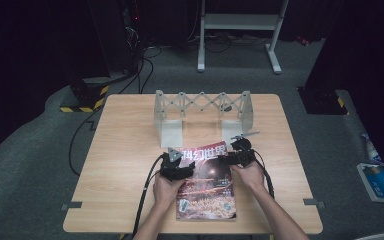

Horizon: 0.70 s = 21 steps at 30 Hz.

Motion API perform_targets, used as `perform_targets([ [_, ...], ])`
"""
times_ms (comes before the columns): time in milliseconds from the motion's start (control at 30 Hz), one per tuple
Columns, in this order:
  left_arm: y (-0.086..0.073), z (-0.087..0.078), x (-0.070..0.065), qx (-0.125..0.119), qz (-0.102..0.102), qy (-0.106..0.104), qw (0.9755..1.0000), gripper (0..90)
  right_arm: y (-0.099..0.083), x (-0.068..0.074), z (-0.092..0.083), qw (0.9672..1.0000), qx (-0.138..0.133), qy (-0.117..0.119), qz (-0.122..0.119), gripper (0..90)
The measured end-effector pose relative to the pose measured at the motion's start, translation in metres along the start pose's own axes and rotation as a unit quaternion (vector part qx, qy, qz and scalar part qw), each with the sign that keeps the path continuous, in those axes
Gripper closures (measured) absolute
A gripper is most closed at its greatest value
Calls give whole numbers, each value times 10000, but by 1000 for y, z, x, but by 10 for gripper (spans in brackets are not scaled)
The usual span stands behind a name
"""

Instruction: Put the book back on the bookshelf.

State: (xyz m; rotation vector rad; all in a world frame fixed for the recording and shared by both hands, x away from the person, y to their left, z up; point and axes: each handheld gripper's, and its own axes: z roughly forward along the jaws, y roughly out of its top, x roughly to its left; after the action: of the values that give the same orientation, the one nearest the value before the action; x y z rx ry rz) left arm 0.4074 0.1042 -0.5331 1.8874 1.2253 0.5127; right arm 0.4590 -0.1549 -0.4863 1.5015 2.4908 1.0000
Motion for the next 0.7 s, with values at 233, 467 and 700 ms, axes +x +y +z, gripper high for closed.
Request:
perform_targets([
  [233,0,0,0,-10,-9,-2,10000,291,1,-2,-1,10000,45,57,52,518],
  [467,0,0,0,-4,-18,17,10000,295,1,4,0,10000,36,-37,-72,513],
  [700,1,0,0,12,-6,-1,10000,297,3,7,-2,9999,60,-2,-121,506],
])
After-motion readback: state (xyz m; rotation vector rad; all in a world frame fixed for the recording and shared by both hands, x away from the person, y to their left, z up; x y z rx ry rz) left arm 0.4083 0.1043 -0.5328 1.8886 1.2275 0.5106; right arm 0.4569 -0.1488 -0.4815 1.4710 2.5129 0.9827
